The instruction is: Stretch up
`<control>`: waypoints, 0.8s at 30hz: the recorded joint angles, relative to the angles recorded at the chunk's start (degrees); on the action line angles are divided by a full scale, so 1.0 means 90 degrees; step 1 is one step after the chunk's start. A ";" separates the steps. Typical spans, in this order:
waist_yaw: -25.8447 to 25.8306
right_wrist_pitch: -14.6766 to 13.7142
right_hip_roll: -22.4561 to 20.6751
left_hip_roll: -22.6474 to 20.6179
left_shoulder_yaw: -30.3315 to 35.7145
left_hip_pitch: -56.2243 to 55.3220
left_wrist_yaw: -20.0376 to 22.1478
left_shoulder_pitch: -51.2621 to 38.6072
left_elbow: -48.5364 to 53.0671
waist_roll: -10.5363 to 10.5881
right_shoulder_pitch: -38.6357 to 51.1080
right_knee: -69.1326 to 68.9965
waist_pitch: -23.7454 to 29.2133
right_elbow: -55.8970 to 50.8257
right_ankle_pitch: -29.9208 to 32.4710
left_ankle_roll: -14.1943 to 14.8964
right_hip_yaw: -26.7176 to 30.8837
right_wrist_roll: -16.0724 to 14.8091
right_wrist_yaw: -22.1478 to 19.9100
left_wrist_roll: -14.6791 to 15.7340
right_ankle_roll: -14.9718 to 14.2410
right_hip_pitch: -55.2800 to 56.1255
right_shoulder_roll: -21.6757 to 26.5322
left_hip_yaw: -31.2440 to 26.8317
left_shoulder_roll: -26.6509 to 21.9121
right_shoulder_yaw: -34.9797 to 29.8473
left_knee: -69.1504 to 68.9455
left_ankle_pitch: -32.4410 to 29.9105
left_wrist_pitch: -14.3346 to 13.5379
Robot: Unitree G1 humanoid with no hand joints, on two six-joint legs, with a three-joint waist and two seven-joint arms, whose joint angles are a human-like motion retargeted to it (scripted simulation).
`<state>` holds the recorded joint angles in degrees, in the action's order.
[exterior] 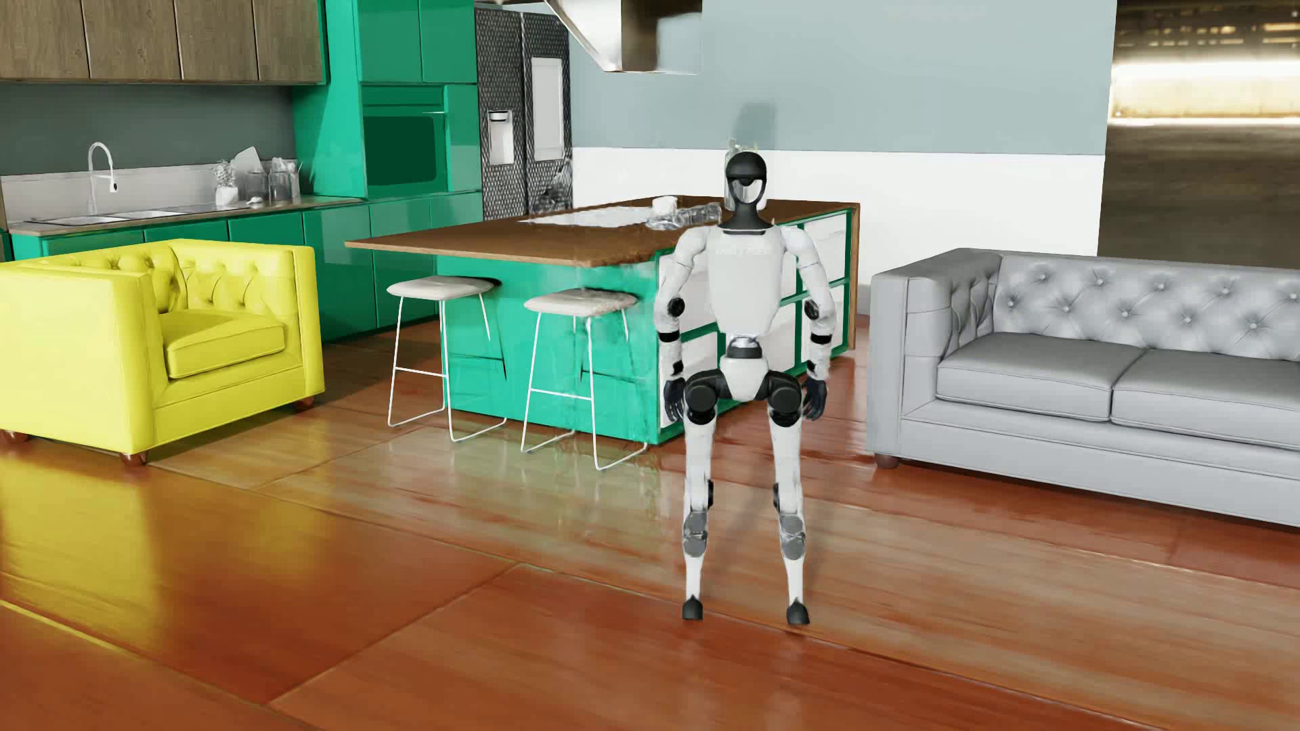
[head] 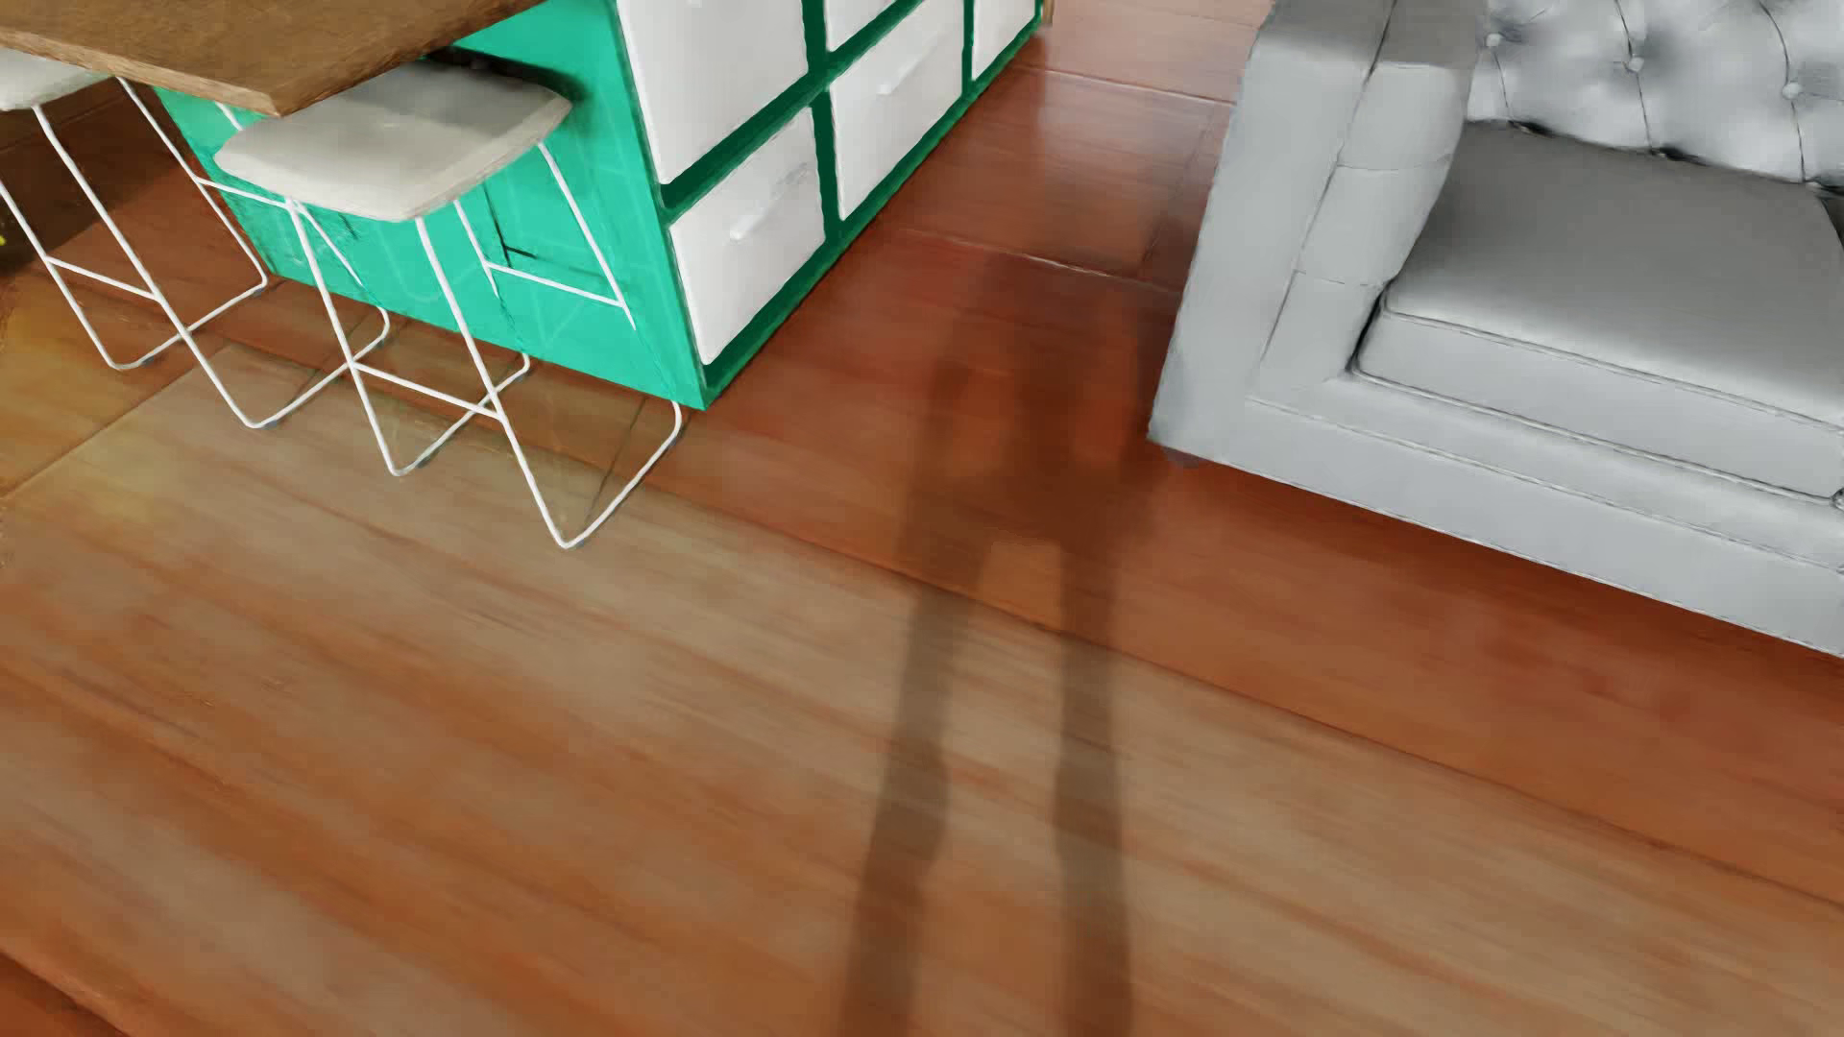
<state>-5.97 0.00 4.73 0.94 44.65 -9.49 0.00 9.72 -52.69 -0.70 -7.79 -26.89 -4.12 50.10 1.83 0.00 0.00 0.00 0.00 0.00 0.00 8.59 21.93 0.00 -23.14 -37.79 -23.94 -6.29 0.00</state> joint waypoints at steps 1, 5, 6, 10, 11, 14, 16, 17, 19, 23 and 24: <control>-0.0006 0.0000 -0.0001 0.0002 -0.0070 -0.0028 0.0000 -0.0070 0.0308 -0.0005 0.0025 -0.0025 0.0023 -0.0257 -0.0048 0.0000 0.0000 0.0000 0.0000 0.0000 0.0000 -0.0003 0.0017 0.0000 -0.0064 0.0048 0.0003 -0.0102 0.0000; 0.0082 0.0000 0.0009 -0.0006 -0.1117 -0.0101 0.0000 -0.1384 0.2920 0.0020 0.1048 -0.0108 0.0118 -0.2849 -0.0083 0.0000 0.0000 0.0000 0.0000 0.0000 0.0000 0.0029 0.0421 0.0000 -0.0581 0.1471 -0.0005 -0.0365 0.0000; 0.0088 0.0000 0.0026 -0.0020 -0.1385 -0.0119 0.0000 -0.2044 0.3624 0.0029 0.1648 -0.0123 0.0108 -0.3578 -0.0066 0.0000 0.0000 0.0000 0.0000 0.0000 0.0000 0.0054 0.0560 0.0000 -0.0724 0.1926 -0.0001 -0.0358 0.0000; 0.0031 0.0000 0.0139 -0.0102 -0.2047 0.0087 0.0000 -0.5526 0.5218 0.0001 0.4818 -0.0170 0.0261 -0.5367 -0.0061 0.0000 0.0000 0.0000 0.0000 0.0000 0.0000 -0.0207 0.1087 0.0000 -0.1264 0.3333 0.0026 -0.0204 0.0000; 0.0031 0.0000 0.0142 -0.0109 -0.2262 0.0104 0.0000 -0.6360 0.5388 0.0015 0.5598 -0.0156 0.0257 -0.5617 -0.0048 0.0000 0.0000 0.0000 0.0000 0.0000 0.0000 -0.0237 0.1250 0.0000 -0.1326 0.3558 0.0035 -0.0187 0.0000; 0.0055 0.0000 0.0153 -0.0131 -0.3002 0.0181 0.0000 -0.8173 0.6010 0.0054 0.7340 -0.0113 0.0187 -0.6250 -0.0005 0.0000 0.0000 0.0000 0.0000 0.0000 0.0000 -0.0309 0.1456 0.0000 -0.1472 0.4190 0.0072 -0.0087 0.0000; 0.0079 0.0000 0.0155 -0.0135 -0.3437 0.0208 0.0000 -0.8753 0.6583 0.0096 0.7928 -0.0083 0.0070 -0.6694 0.0028 0.0000 0.0000 0.0000 0.0000 0.0000 0.0000 -0.0347 0.1570 0.0000 -0.1585 0.4496 0.0087 -0.0024 0.0000; 0.0105 0.0000 0.0154 -0.0135 -0.3619 0.0227 0.0000 -0.8895 0.6852 0.0115 0.8068 -0.0066 0.0017 -0.6892 0.0045 0.0000 0.0000 0.0000 0.0000 0.0000 0.0000 -0.0371 0.1608 0.0000 -0.1629 0.4637 0.0091 0.0006 0.0000; 0.0193 0.0000 0.0159 -0.0141 -0.3764 0.0298 0.0000 -0.8971 0.7299 0.0149 0.8103 -0.0036 -0.0068 -0.7217 0.0084 0.0000 0.0000 0.0000 0.0000 0.0000 0.0000 -0.0434 0.1704 0.0000 -0.1752 0.4832 0.0102 0.0081 0.0000; 0.0257 0.0000 0.0192 -0.0176 -0.3705 0.0339 0.0000 -0.8898 0.7429 0.0168 0.7949 -0.0019 -0.0130 -0.7419 0.0112 0.0000 0.0000 0.0000 0.0000 0.0000 0.0000 -0.0499 0.1800 0.0000 -0.1883 0.4957 0.0104 0.0070 0.0000; 0.0237 0.0000 0.0195 -0.0181 -0.3704 0.0327 0.0000 -0.8879 0.7369 0.0166 0.7940 -0.0018 -0.0130 -0.7376 0.0108 0.0000 0.0000 0.0000 0.0000 0.0000 0.0000 -0.0504 0.1799 0.0000 -0.1892 0.4962 0.0103 0.0052 0.0000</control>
<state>-3.84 0.00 6.49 -0.68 11.31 -6.55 0.00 -70.19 13.63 0.80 63.68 -27.05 -5.29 -16.28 2.80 0.00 0.00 0.00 0.00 0.00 0.00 4.05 38.12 0.00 -40.18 6.87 -23.01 -5.82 0.00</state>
